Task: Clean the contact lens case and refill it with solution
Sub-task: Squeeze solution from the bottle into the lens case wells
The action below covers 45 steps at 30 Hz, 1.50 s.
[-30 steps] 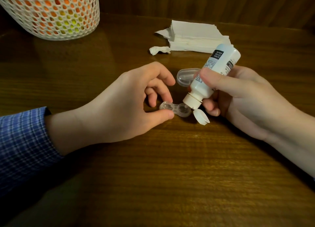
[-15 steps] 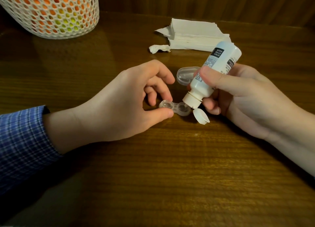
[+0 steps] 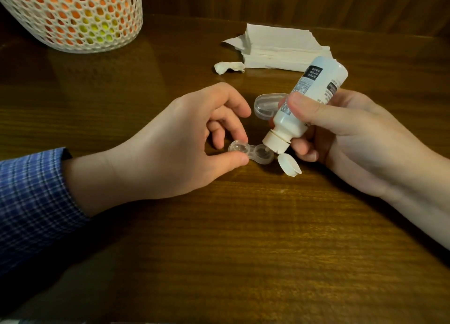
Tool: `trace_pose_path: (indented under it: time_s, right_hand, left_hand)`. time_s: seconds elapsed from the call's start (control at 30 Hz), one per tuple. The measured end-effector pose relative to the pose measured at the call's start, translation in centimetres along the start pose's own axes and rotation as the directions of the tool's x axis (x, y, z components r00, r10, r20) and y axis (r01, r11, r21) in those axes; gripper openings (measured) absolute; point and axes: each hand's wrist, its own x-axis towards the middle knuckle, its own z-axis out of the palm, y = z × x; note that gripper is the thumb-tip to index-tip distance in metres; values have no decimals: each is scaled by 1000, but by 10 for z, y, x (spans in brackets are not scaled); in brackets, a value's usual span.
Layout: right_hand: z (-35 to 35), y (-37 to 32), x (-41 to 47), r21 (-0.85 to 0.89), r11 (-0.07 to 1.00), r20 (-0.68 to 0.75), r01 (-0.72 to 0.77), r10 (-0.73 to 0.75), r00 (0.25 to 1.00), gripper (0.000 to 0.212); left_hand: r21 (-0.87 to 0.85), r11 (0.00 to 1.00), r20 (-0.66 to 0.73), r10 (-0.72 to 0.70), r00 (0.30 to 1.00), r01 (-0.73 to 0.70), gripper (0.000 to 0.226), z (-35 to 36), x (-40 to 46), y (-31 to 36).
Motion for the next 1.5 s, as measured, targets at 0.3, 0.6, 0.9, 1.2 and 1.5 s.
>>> trace_pose_path:
  time_s: [0.3, 0.6, 0.9, 1.2, 1.5]
  right_hand:
    - [1, -2, 0, 27, 1000, -4, -11, 11, 1000, 42]
    - [0, -3, 0, 36, 999, 8, -17, 17, 1000, 43]
    - [0, -3, 0, 33, 999, 11, -20, 20, 1000, 41]
    - [0, -3, 0, 64, 998, 14, -24, 23, 1000, 34]
    - [-1, -4, 1, 86, 996, 14, -33, 32, 999, 36]
  left_hand:
    - [-10, 1000, -14, -23, 1000, 23, 53, 0, 1, -1]
    - [-24, 999, -12, -27, 1000, 27, 51, 0, 1, -1]
    - [-15, 999, -11, -34, 999, 34, 51, -1, 1, 1]
    - [-29, 999, -23, -44, 999, 43, 51, -2, 1, 1]
    - [-37, 998, -27, -48, 998, 47, 50, -2, 1, 1]
